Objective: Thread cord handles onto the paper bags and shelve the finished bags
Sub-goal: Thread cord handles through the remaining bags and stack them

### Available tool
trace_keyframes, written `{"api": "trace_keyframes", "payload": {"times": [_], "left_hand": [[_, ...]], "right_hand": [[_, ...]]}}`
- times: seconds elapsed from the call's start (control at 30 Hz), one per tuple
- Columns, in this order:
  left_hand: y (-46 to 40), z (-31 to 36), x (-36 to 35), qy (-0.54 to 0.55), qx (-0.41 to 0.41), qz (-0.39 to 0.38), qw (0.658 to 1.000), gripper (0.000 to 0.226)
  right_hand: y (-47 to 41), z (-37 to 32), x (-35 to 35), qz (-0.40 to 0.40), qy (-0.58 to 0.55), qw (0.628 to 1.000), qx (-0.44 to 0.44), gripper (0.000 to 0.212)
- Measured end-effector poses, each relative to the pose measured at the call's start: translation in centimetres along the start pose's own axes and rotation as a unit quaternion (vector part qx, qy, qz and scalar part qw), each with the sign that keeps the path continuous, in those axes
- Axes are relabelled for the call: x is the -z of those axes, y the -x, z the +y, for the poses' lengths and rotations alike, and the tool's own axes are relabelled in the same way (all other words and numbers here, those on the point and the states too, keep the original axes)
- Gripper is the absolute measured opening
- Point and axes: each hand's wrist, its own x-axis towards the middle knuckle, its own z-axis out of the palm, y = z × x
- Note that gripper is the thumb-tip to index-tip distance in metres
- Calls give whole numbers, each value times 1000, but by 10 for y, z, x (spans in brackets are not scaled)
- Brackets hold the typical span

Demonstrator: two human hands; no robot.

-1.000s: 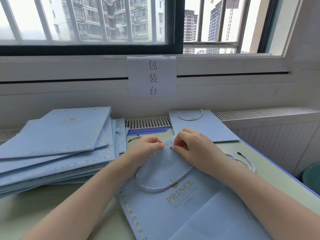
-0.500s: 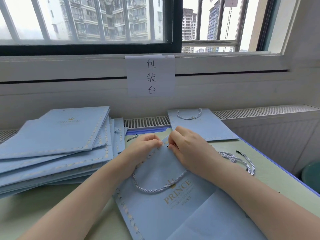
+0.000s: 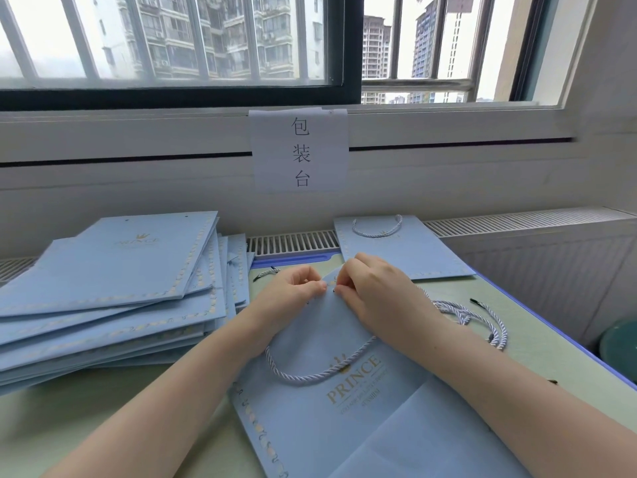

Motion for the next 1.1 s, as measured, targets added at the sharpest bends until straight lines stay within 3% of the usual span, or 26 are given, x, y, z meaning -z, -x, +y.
{"api": "trace_keyframes", "payload": {"times": [0.2, 0.43, 0.6, 0.77, 0.93, 1.1], "left_hand": [[-1, 2, 2, -14, 11, -9, 1000, 24], [-1, 4, 9, 36, 40, -21, 998, 19], [-1, 5, 12, 58, 57, -32, 996, 23], [0, 3, 14, 77, 63, -35, 994, 32], [-2, 1, 14, 92, 80, -30, 992, 37], [0, -1, 13, 73, 85, -30, 993, 40]], "right_hand": [[-3, 0, -4, -17, 7, 1000, 23, 8], [-3, -4, -3, 43, -11, 998, 33, 9], [-2, -1, -4, 69, -61, 996, -19, 11], [-3, 4, 0, 40, -89, 994, -57, 11], [-2, 3, 0, 84, -109, 985, -107, 12], [-2, 8, 0, -3, -178, 966, -186, 14]]}}
